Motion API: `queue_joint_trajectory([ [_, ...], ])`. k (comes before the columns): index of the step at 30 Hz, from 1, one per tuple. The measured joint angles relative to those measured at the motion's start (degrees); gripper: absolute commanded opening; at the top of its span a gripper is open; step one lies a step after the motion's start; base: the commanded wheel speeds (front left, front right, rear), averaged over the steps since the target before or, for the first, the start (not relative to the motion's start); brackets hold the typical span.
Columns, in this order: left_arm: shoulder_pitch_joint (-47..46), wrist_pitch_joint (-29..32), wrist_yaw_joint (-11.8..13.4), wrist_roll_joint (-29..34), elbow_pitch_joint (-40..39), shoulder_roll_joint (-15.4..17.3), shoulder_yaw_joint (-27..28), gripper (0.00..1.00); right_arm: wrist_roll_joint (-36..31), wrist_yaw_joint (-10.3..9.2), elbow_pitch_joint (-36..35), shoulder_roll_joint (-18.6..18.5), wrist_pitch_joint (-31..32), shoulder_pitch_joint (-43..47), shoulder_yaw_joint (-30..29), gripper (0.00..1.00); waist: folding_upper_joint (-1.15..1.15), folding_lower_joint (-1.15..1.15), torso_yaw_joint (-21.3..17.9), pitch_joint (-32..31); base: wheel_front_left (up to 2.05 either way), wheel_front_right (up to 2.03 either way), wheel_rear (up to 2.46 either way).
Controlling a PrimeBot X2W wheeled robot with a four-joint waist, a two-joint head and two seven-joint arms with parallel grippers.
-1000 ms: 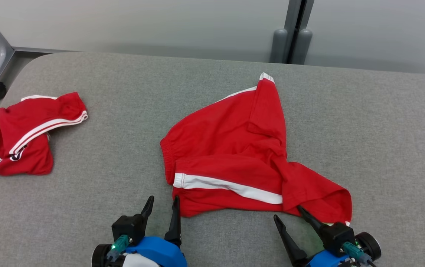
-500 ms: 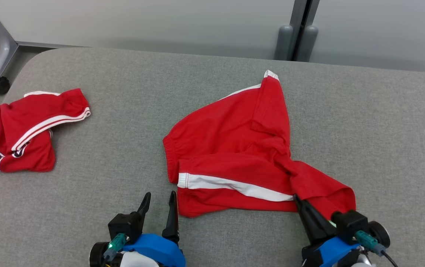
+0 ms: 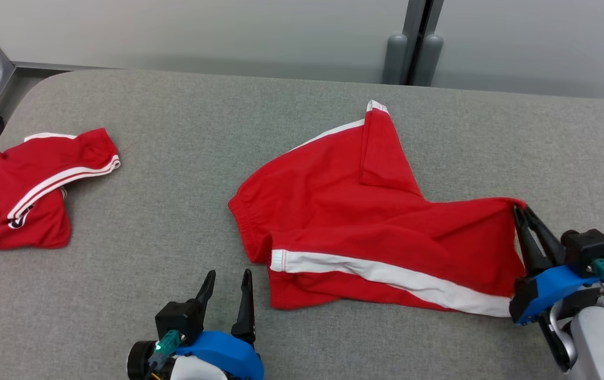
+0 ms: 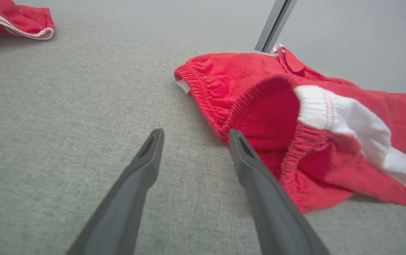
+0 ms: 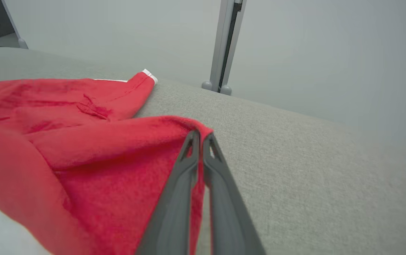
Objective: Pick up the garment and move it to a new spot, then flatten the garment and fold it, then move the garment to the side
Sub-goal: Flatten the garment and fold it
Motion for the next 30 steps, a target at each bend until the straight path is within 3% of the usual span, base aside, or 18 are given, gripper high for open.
queue_joint_trajectory([
  [4,0.0,0.0,-0.2,0.4,0.4,0.0,0.0,1.0,-2.0,0.0,8.6,-0.3,0.0,-2.9,-3.8,1.0,0.0,0.0,0.3,-0.5,0.0,0.0,0.0],
  [7,0.1,0.0,0.1,0.7,0.4,0.0,0.5,1.0,-3.4,0.0,9.6,0.6,0.0,-4.5,-7.5,1.0,0.0,0.0,-0.1,-1.1,0.0,0.0,0.0],
  [12,0.4,0.0,0.7,2.2,-1.4,0.0,2.4,1.0,-4.5,0.0,3.9,3.3,0.0,-3.2,-10.9,1.0,0.0,0.0,-1.7,-2.1,0.0,0.0,0.0],
  [20,2.6,0.0,1.3,5.2,-3.5,0.0,5.3,1.0,-3.2,0.0,-5.2,7.7,0.0,5.9,-7.5,1.0,0.0,-0.01,-5.6,-4.9,0.0,0.0,0.0],
  [30,5.9,0.0,1.5,7.2,-2.9,0.0,6.6,1.0,-2.8,0.0,-6.8,9.8,0.0,14.1,-6.2,1.0,-0.01,-0.01,-7.8,-9.4,0.0,0.0,0.0],
])
